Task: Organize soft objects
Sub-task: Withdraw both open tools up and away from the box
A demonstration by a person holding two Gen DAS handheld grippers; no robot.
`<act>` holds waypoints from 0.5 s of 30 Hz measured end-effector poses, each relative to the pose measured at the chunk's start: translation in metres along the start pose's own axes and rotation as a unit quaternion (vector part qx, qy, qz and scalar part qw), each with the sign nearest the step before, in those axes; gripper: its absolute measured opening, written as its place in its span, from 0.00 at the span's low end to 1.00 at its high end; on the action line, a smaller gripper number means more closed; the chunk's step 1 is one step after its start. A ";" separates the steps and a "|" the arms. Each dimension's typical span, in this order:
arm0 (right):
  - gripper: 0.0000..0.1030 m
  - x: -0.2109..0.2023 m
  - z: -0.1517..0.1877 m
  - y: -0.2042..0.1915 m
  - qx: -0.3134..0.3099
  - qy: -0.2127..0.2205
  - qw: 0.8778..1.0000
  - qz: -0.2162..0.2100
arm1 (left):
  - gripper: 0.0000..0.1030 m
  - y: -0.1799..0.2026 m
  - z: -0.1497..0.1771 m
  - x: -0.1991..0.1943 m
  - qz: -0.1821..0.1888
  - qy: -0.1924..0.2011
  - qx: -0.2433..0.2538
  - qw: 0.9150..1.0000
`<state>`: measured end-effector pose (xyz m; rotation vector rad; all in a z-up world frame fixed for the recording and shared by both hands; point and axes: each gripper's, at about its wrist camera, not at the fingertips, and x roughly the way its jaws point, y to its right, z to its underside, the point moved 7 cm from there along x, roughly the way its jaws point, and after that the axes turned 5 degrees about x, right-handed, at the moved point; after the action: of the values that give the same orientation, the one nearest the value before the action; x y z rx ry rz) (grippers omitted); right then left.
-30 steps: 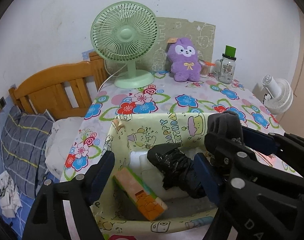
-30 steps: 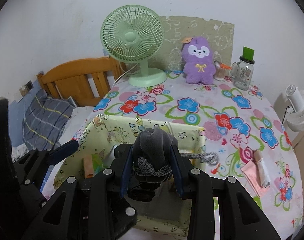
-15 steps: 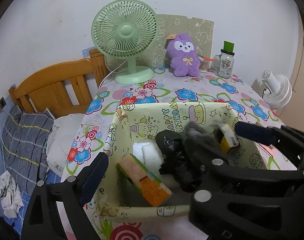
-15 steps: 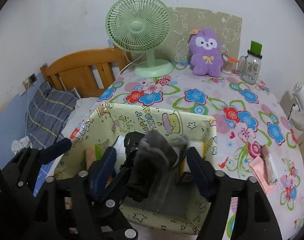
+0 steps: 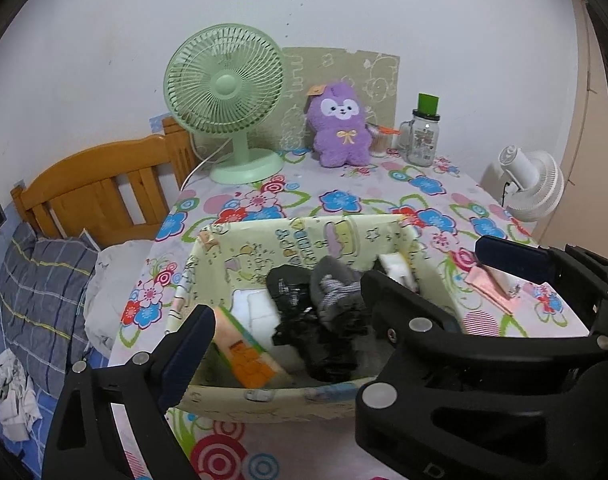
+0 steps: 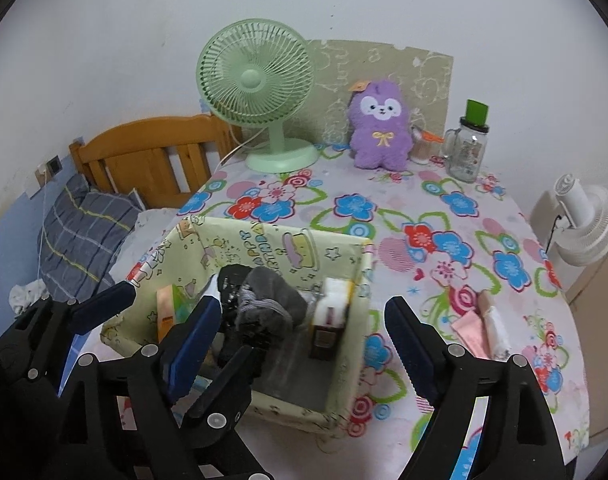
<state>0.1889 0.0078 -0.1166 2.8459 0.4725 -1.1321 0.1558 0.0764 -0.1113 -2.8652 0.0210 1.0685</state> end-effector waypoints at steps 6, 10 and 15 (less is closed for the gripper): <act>0.84 -0.018 0.000 0.015 -0.003 0.009 1.000 0.012 | 0.93 0.018 -0.003 -0.009 0.012 -0.001 0.003 1.000; 0.84 -0.031 -0.001 0.025 -0.002 0.022 1.000 0.021 | 0.93 0.029 -0.007 -0.017 0.013 0.008 0.009 1.000; 0.84 -0.048 -0.003 0.038 0.000 0.036 0.999 0.035 | 0.93 0.044 -0.012 -0.027 0.011 0.019 0.019 1.000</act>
<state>0.1691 -0.0401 -0.0850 2.8868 0.3720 -1.0228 0.1414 0.0309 -0.0874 -2.8578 0.0760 1.0053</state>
